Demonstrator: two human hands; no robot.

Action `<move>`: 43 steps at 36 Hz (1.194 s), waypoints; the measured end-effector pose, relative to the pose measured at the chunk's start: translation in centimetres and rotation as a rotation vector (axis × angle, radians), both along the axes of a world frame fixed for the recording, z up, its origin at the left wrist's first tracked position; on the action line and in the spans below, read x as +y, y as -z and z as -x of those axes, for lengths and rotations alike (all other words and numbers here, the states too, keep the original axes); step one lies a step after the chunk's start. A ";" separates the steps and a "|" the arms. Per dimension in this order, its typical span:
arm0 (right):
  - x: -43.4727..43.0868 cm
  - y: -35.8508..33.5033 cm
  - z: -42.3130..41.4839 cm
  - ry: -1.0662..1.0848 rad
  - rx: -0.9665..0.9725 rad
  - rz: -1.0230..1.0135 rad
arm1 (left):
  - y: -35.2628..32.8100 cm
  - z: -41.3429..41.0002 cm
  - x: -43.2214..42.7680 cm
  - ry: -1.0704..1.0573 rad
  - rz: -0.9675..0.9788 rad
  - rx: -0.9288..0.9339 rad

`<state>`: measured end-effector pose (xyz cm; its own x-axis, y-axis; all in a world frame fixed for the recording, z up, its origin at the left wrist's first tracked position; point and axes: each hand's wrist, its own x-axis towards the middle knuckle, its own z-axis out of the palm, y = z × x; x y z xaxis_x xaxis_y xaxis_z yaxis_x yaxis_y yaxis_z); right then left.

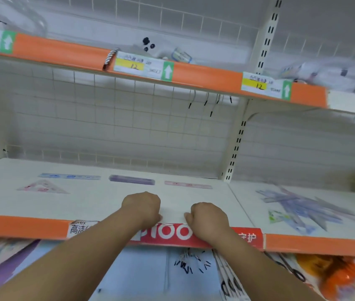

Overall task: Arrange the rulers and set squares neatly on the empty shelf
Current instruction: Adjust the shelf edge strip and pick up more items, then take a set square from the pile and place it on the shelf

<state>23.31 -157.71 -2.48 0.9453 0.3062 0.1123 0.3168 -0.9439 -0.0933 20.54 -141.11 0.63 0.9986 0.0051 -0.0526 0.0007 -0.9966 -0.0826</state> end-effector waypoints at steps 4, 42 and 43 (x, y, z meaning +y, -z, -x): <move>-2.1 -0.3 -0.5 0.006 -0.015 -0.010 | -0.4 -0.7 -2.3 0.013 0.002 0.004; -16.2 0.6 -9.8 0.220 -0.018 -0.036 | -0.1 -13.8 -18.1 0.289 -0.077 -0.001; -17.0 0.7 -10.0 0.207 -0.017 -0.031 | 0.0 -13.8 -19.0 0.283 -0.075 0.001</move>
